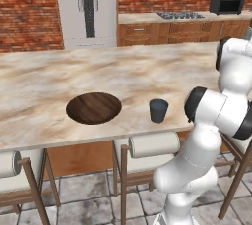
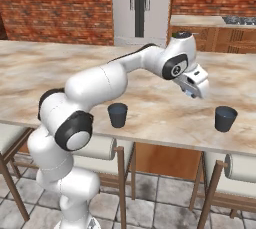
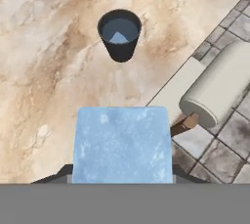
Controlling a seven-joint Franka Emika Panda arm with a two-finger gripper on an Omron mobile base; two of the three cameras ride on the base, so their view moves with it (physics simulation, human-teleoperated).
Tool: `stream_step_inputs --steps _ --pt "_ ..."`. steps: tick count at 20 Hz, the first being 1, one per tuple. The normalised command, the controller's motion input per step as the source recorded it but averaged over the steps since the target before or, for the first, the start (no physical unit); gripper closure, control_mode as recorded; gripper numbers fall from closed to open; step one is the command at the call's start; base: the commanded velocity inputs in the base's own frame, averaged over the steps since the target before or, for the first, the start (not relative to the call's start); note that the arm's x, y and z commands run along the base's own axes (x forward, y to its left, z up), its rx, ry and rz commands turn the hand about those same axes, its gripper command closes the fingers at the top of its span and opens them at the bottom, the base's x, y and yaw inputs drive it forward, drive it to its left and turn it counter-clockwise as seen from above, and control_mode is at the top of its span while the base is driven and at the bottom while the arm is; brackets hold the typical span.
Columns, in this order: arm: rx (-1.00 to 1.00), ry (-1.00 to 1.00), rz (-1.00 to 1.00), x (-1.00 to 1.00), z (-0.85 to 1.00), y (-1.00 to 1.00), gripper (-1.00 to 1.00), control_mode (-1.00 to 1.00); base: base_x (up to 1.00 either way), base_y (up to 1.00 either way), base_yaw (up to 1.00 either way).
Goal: There are four ice cubes in the ice bowl. Place two ice cubes in each glass of water.
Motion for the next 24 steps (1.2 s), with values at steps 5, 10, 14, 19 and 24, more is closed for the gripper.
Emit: stream_step_inputs --steps 5,10,14,19,24 --pt "0.09 -0.22 -0.14 -0.06 0.00 -0.76 1.00 -1.00 0.00 0.00 0.00" --pt "0.12 -0.28 -0.09 0.00 -0.05 -0.09 1.00 -1.00 0.00 0.00 0.00" --pt "0.10 -0.26 -0.05 -0.05 -0.23 -0.06 1.00 -1.00 0.00 0.00 0.00" --pt "0.01 -0.13 -0.03 0.00 -0.20 -0.14 1.00 -1.00 0.00 0.00 0.00" --pt "0.02 -0.03 0.00 0.00 -0.09 -0.37 1.00 -1.00 0.00 0.00 0.00"
